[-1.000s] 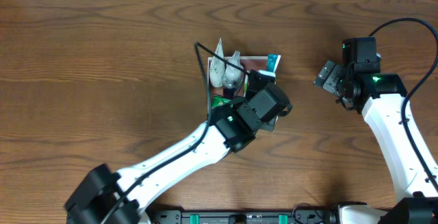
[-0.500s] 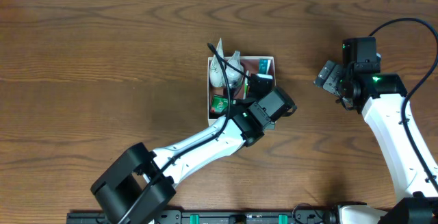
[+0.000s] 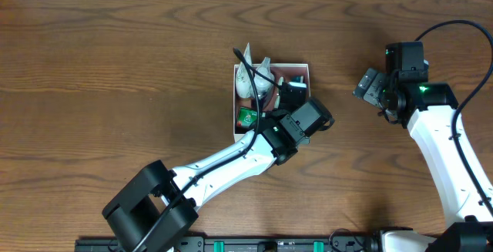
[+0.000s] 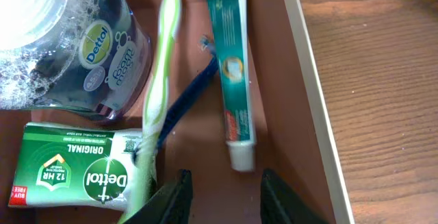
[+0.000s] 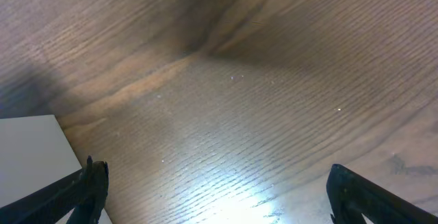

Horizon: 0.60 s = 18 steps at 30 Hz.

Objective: Pack container

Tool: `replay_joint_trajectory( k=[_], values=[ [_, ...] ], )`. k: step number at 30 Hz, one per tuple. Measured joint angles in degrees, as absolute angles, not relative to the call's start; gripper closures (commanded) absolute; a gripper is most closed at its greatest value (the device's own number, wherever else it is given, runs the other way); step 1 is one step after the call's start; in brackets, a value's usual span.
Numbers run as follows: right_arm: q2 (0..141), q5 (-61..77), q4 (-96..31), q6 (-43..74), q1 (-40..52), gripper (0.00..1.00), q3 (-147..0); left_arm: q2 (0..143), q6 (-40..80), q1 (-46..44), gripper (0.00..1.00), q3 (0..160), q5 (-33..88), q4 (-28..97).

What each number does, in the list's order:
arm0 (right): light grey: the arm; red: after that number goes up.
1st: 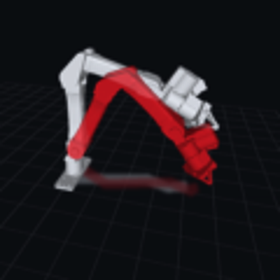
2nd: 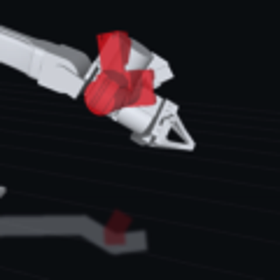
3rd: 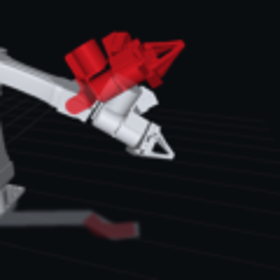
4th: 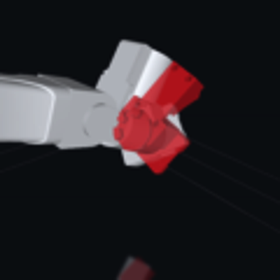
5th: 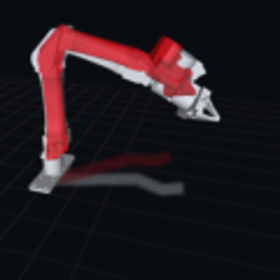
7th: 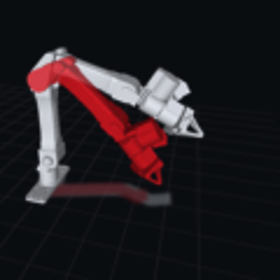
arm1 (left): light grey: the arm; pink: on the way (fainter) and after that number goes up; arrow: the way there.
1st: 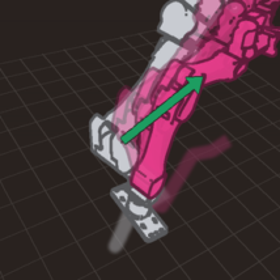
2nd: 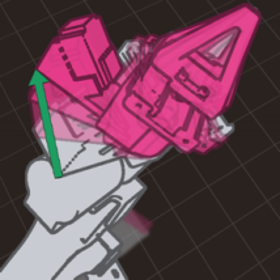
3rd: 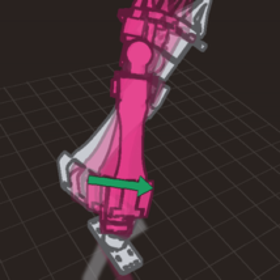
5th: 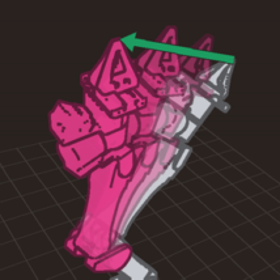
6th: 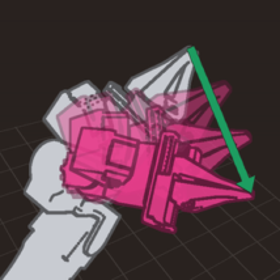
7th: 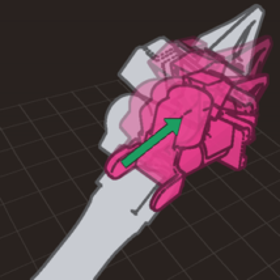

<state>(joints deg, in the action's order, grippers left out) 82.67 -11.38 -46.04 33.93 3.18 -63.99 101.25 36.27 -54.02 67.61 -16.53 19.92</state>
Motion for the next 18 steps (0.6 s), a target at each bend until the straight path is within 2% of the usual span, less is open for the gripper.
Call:
replay_joint_trajectory(
  k=[12,18],
  values=[
    [82.7,-11.4,-46.0,33.9,3.2,0.01,-64.0,100.4,33.4,-54.0,0.65,67.6,-16.7,17.9],
    [82.7,-11.4,-46.0,33.9,3.2,0.01,-64.0,93.3,30.0,-54.0,0.64,67.6,-16.7,19.0]
  ],
)
